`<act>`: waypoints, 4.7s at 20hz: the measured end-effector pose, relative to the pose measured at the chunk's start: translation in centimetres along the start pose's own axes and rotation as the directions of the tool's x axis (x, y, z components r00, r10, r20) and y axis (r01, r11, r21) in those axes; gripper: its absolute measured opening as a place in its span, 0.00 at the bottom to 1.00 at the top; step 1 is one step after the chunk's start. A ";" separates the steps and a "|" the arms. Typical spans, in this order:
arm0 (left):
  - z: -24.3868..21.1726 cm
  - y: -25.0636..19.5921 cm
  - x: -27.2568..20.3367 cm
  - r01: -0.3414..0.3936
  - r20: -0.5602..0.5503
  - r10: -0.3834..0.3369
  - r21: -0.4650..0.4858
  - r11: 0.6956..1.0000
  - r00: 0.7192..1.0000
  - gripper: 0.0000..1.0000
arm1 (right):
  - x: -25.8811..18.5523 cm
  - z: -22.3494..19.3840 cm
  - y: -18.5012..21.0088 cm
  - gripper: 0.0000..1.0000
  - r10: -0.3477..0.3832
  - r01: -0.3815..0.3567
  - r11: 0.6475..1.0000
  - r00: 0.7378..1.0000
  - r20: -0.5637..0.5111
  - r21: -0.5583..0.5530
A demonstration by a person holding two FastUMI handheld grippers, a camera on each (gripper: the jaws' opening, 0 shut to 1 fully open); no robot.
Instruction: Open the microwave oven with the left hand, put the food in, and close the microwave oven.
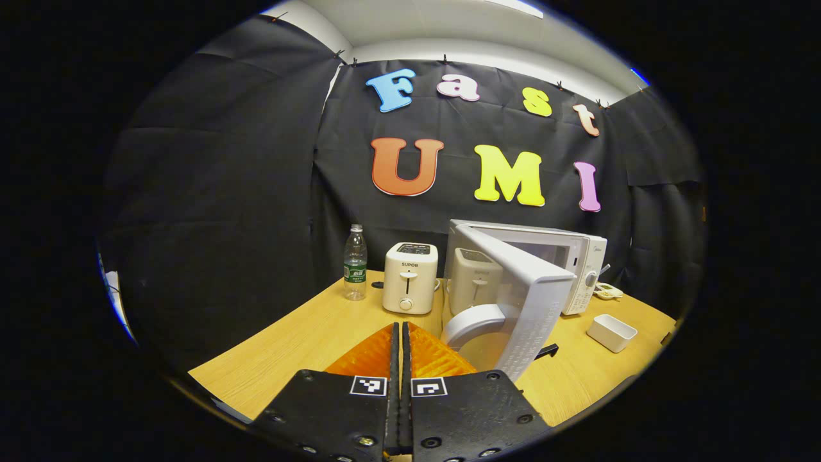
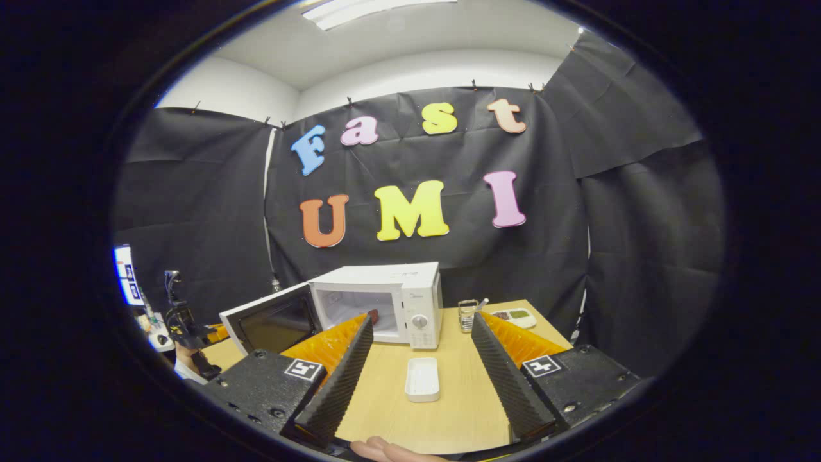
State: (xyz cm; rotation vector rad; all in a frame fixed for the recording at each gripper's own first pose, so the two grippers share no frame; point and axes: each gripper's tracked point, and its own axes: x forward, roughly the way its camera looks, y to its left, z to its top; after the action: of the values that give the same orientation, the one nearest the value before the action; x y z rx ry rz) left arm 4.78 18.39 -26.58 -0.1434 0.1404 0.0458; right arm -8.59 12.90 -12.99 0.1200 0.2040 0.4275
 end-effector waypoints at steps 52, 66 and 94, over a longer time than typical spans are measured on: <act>-1.9 -34.4 23.3 0.197 -0.041 -0.194 0.100 0.975 0.980 0.01 | 16.6 0.0 -16.4 0.98 -0.067 0.068 0.998 0.996 -0.052 0.000; -0.8 -32.9 20.4 0.177 -0.076 -0.172 0.052 0.983 0.982 0.10 | 12.8 1.2 -14.8 0.98 -0.130 0.130 0.991 0.991 0.001 0.021; 14.3 -27.7 -12.9 0.028 0.153 -0.048 0.125 0.992 0.987 0.93 | -1.1 3.9 -8.7 0.85 -0.138 0.136 0.990 0.986 0.092 0.033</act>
State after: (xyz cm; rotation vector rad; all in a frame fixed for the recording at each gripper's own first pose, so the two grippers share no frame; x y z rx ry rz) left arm -4.53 -7.38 -6.83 -0.0190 -0.0162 0.0102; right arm -5.24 4.30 -10.39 0.1511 0.1248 0.2816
